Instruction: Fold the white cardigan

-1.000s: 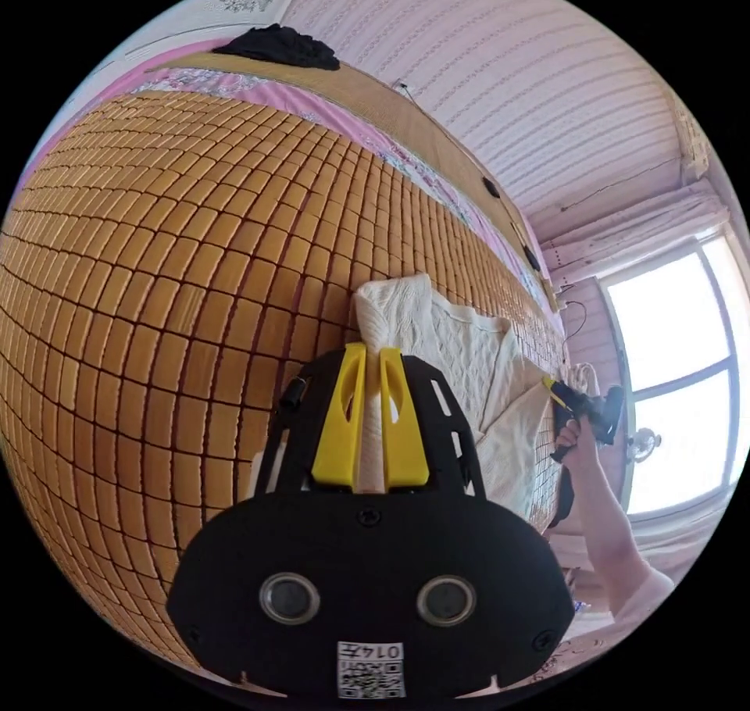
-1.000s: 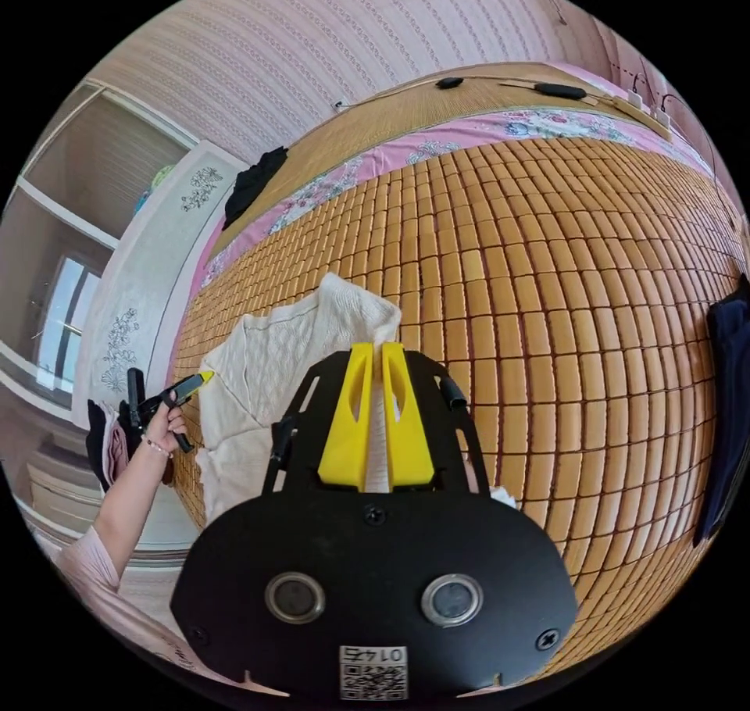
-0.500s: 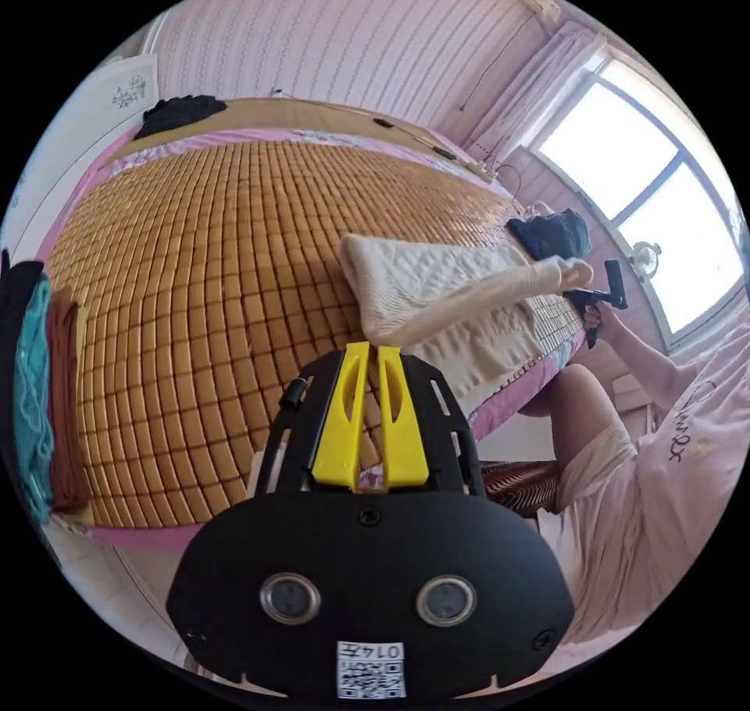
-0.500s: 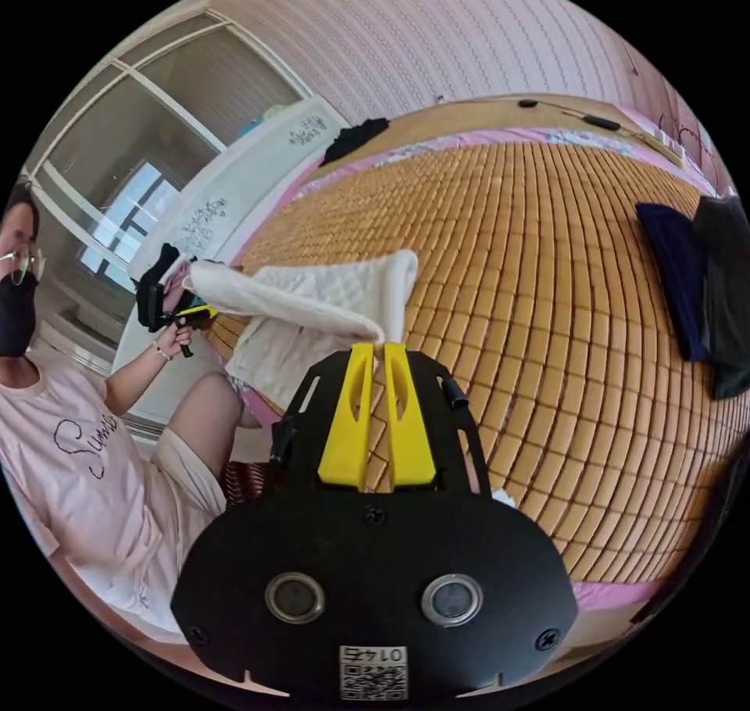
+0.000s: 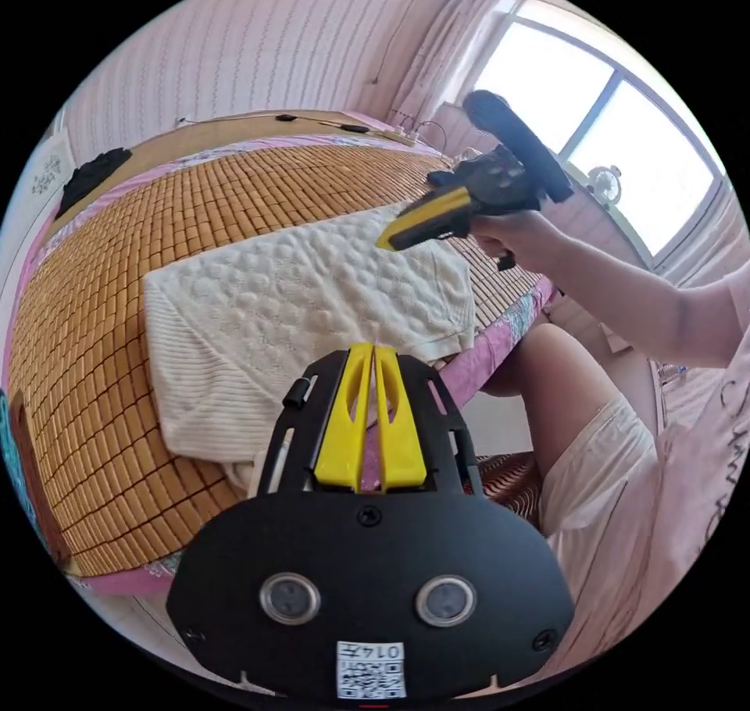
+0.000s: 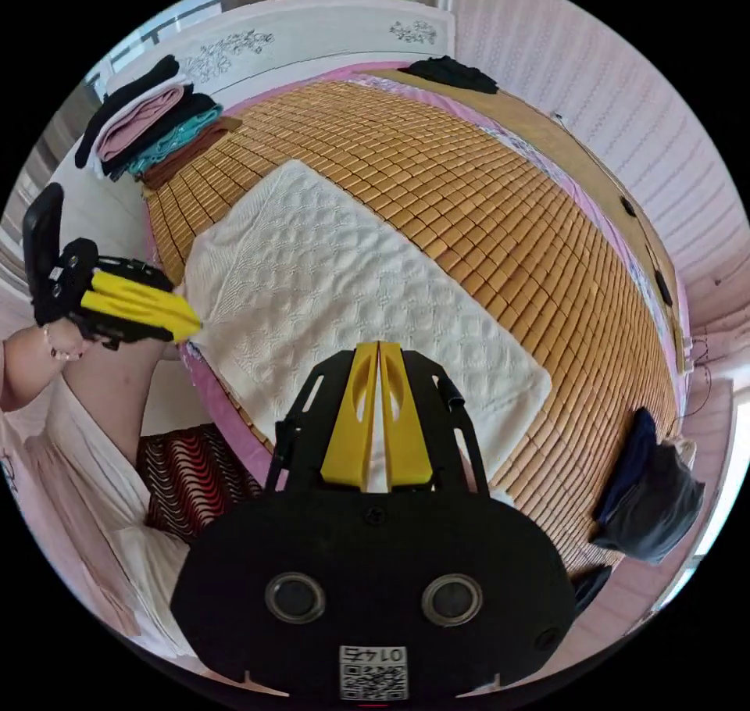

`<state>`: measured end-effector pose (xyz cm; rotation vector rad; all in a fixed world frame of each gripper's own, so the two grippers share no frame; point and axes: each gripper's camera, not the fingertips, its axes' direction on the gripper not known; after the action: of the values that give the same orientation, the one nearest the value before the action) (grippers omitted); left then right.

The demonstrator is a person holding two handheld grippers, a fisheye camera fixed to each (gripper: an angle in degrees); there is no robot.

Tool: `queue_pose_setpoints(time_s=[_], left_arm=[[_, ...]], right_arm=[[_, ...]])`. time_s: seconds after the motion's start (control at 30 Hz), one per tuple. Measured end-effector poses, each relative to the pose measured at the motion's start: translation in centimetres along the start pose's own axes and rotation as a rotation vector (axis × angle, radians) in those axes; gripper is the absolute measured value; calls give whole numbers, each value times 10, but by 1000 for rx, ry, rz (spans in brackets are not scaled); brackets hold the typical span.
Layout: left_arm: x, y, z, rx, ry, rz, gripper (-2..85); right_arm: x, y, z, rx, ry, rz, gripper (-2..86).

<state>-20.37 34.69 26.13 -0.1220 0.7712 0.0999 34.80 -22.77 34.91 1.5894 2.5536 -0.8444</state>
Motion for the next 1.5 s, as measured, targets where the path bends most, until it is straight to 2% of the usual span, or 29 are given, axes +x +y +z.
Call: queue_pose_setpoints(time_s=[0.07,0.13,0.17,0.2,0.33,0.6,0.67,0.77,0.83,0.93,1.03,1.17,1.33,1.43,1.5], left_arm=[[16,-4,30,-44,-11,38,-10],[25,1,56,-98,-69,60,-10],[29,7,72,-135,-83,65,-10],[32,16,72,-75,-96,82,-10],[38,27,80,-79,-100,105,-10],[33,49,95,-56,-48,83,-9],[32,54,96,-46,-41,78,-8],[34,64,92,-17,-23,72,-2],[37,70,86,23,15,80,9],[46,72,79,77,36,103,51],[58,67,89,78,32,147,90],[82,52,115,21,79,221,108],[115,46,152,-78,61,356,130],[132,47,164,-106,-11,437,125],[140,45,163,-90,-77,448,92]], right_arm=[[-13,-32,18,-49,31,-43,-3],[-19,-52,57,-179,49,-57,-4],[-19,-53,56,-147,58,-56,-4],[-19,-52,57,-138,54,-57,-4],[-7,-68,44,-248,-28,-135,-5],[23,-77,61,-266,-42,-61,-5],[30,-67,52,-218,-55,-48,-4],[55,-20,17,-52,-142,107,-3],[70,49,-18,93,-171,243,-1],[83,145,-42,144,-102,433,10],[91,216,-41,71,-93,582,50],[104,255,-28,61,-254,663,85],[134,281,-13,124,-469,733,43],[157,299,-25,197,-597,737,27],[168,307,-40,264,-653,709,21]])
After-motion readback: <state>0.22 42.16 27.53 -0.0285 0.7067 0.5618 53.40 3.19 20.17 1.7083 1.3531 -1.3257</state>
